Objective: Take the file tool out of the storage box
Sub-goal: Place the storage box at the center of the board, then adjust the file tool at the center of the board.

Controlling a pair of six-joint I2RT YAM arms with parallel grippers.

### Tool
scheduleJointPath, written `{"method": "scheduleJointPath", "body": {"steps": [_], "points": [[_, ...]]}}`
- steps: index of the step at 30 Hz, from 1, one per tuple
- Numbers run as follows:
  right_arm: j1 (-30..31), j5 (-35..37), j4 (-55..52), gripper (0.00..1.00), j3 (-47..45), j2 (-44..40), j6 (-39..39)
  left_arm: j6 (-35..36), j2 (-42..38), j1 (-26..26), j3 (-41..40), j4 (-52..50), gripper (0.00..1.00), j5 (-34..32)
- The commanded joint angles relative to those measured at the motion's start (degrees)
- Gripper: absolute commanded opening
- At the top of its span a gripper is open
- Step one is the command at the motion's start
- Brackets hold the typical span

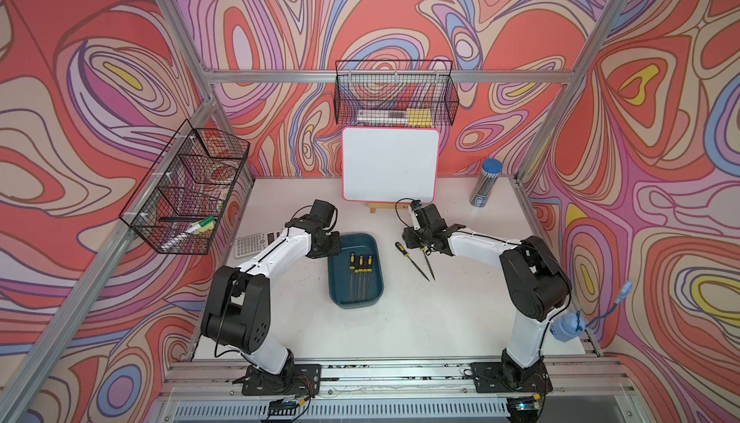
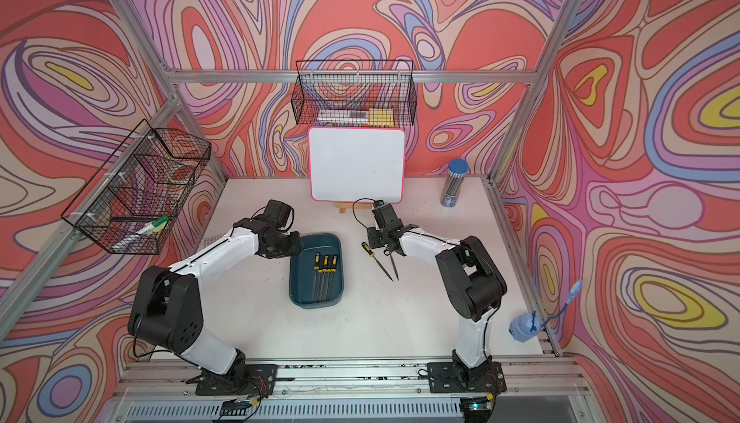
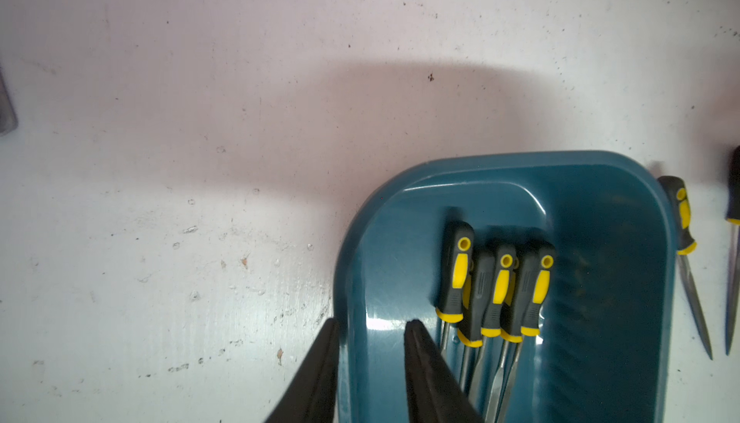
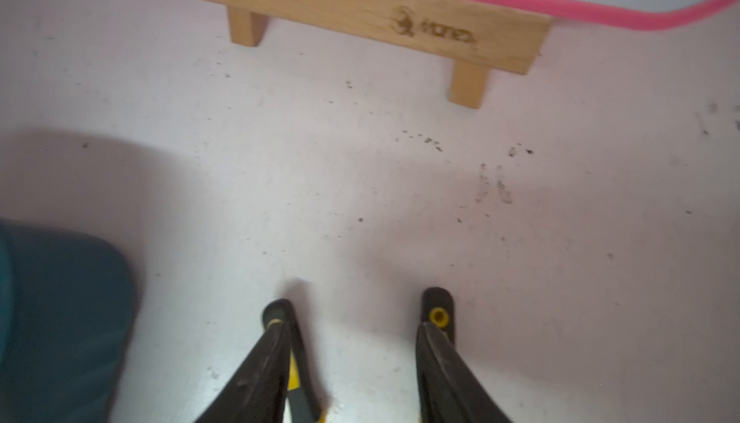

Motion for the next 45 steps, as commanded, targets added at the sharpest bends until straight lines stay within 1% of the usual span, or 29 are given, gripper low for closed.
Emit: {"method": "scheduleJointPath", "body": {"steps": [1, 12, 16, 21, 24, 28, 32, 37, 45], "points": [[1.86, -1.87, 0.10, 0.50, 1.88, 1.42, 0.99, -0.12, -1.63, 0.47, -0.78, 0.53, 0.33, 0.01], [2.85, 0.34, -2.88, 0.49, 4.49, 7.20, 2.04, 0.18, -2.07, 0.45, -1.52, -0.08, 0.34, -0.30], [3.27, 0.00, -3.73, 0.42, 4.75, 8.24, 1.95, 0.09, -2.33, 0.43, -1.51, -0.17, 0.34, -0.44], [3.42, 1.44, -3.03, 0.22, 4.08, 8.08, 3.36, 0.09, -2.34, 0.43, -1.52, -0.30, 0.34, -0.52], [3.40, 2.89, -2.59, 0.19, 4.69, 8.20, 4.98, 0.09, -2.34, 0.41, -1.46, -0.34, 0.34, -0.36], [3.41, 6.13, -3.05, 0.16, 6.84, 8.97, 7.32, 0.09, -2.50, 0.42, -1.49, -0.42, 0.34, -0.51], [3.38, 10.18, -4.89, 0.15, 9.25, 10.20, 7.94, 0.09, -2.60, 0.45, -1.74, -0.43, 0.34, -0.62], [3.36, 10.95, -5.91, 0.15, 10.48, 11.06, 7.13, 0.13, -2.88, 0.42, -2.49, -0.16, 0.34, -0.74], [2.85, 11.73, -6.19, 0.16, 7.09, 9.66, 8.35, 0.10, -3.21, 0.51, -3.54, 0.18, 0.34, -0.53]]}}
